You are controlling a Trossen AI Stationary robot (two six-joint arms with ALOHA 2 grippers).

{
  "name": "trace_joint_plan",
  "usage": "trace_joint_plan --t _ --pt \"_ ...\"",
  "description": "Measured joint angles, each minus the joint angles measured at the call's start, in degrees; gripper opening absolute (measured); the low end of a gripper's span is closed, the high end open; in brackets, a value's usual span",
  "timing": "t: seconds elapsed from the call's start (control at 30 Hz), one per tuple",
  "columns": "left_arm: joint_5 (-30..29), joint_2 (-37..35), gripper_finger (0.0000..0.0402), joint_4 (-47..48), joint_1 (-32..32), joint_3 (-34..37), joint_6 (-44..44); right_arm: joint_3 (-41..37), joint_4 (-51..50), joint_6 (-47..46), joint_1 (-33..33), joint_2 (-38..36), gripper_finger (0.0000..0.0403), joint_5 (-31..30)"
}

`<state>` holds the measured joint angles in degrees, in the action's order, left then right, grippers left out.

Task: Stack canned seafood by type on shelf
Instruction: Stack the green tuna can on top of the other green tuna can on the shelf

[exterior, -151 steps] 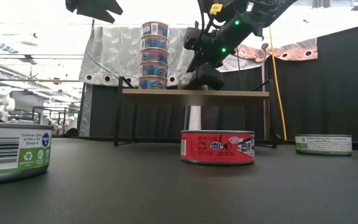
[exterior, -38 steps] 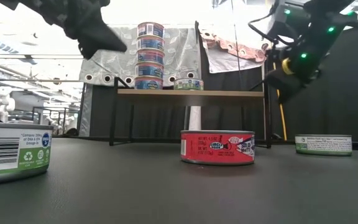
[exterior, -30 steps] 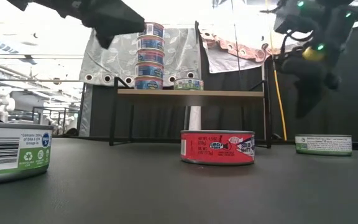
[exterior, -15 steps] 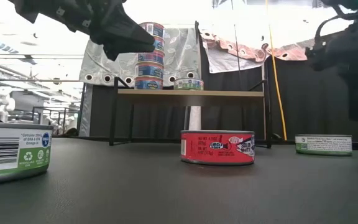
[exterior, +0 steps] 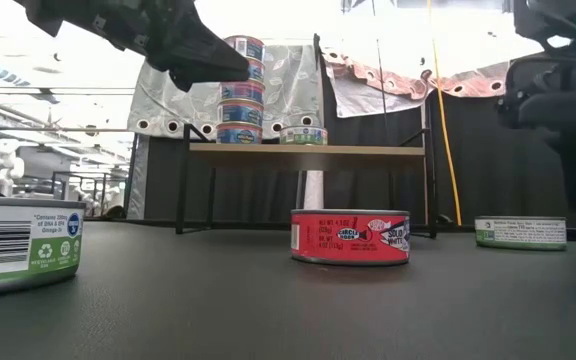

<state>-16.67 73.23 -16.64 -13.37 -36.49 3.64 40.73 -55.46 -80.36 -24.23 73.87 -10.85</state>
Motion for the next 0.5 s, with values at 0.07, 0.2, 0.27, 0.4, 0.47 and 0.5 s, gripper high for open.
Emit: trace_joint_plan --t 0.07,0.2,0.27,0.4,0.47,0.5 --pt "-0.03 0.0 0.0123 0.0 0.57 0.0 0.06 0.0 0.48 0.0 0.0 0.64 0.0002 -0.06" --pt "-0.07 0.0 0.0123 0.0 1.44 0.0 0.07 0.0 0.9 0.03 0.27 0.8 0.0001 -1.59" --pt "-0.07 0.0 0.0123 0.0 1.75 -0.01 0.07 0.0 0.78 0.21 0.69 0.82 0.0001 -1.62" --pt "-0.07 0.0 0.0123 0.0 2.17 -0.01 0.2 0.0 0.08 0.66 1.31 1.73 0.0001 -2.76" --pt "-0.07 -0.02 0.0123 0.0 2.17 0.0 0.35 0.0 -0.24 0.97 1.64 2.46 0.0 -2.89" --pt "-0.07 -0.02 0.0123 0.01 2.17 0.0 0.35 0.0 -0.32 1.32 1.78 2.99 0.0 -2.67"
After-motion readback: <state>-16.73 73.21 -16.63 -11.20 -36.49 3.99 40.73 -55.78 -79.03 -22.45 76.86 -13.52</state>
